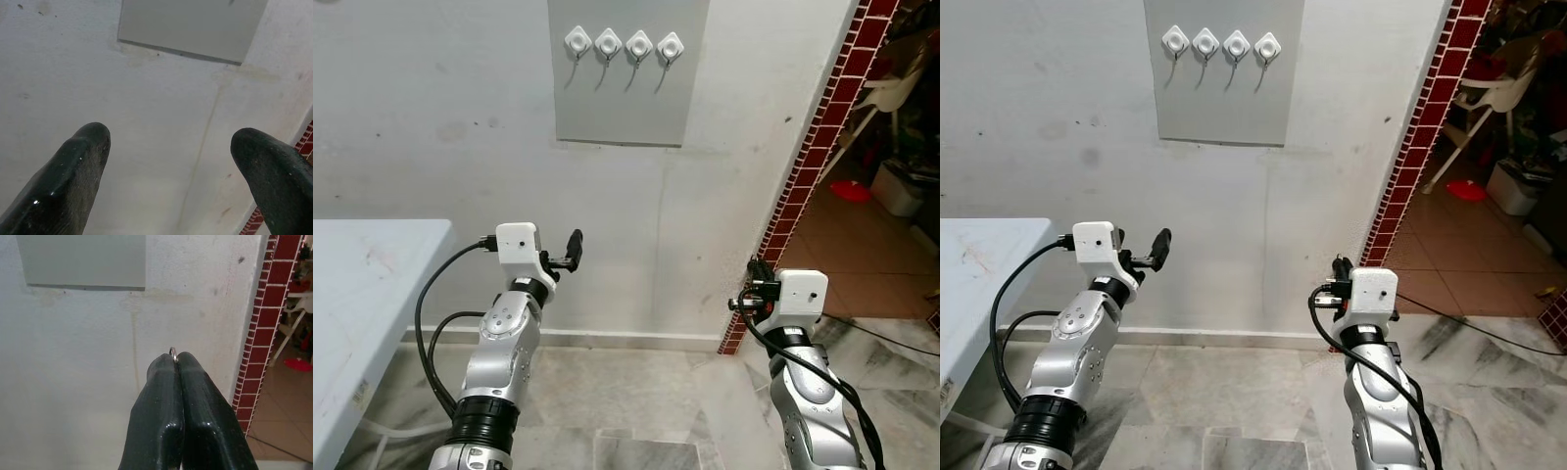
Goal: Hang keys on a hook
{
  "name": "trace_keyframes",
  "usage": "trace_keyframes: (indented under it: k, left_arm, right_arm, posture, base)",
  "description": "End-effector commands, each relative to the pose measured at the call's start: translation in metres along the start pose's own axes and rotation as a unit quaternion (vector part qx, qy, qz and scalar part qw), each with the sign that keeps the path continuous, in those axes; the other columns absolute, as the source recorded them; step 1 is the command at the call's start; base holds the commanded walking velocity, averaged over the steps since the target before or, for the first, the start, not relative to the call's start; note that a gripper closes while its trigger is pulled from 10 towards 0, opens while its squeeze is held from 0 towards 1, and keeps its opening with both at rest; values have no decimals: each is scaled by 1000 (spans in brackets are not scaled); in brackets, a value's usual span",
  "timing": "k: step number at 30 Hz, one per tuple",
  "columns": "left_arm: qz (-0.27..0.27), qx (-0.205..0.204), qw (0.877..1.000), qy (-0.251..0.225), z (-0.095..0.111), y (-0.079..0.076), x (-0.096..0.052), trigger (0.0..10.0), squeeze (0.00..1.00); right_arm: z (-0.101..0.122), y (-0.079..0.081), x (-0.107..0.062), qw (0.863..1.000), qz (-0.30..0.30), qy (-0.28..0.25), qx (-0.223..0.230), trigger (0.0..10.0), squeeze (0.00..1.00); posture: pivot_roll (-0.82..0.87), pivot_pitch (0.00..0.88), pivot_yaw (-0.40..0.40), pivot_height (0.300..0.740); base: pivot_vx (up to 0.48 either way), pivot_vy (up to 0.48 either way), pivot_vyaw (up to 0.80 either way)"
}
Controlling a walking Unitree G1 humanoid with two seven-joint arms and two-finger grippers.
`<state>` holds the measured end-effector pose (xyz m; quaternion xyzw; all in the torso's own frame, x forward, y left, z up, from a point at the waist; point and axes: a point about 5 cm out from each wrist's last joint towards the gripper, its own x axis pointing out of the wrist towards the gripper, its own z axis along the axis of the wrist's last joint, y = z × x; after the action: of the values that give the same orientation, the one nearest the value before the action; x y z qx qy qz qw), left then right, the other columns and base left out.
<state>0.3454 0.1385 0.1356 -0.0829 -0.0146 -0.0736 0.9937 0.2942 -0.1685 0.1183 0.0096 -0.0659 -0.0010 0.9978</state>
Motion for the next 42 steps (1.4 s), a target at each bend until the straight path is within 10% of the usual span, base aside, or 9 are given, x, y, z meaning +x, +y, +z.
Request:
trace_keyframes:
  k: [1, 42]
  left_arm:
    - [-10, 4, 1000, 5, 2, 0, 0, 10000, 0]
    - [-37, -18, 999, 2, 4, -5, -1, 10000, 0]
  right_arm:
    - [1, -1, -1, 1000, -7, -7, 3, 10000, 0]
    - [5, -3, -2, 1000, -7, -13, 3, 10000, 0]
  posture:
    - [2, 0, 10, 740]
    - [-10, 0, 1, 740]
  base:
    - [0, 0, 0]
    - [306, 0, 0]
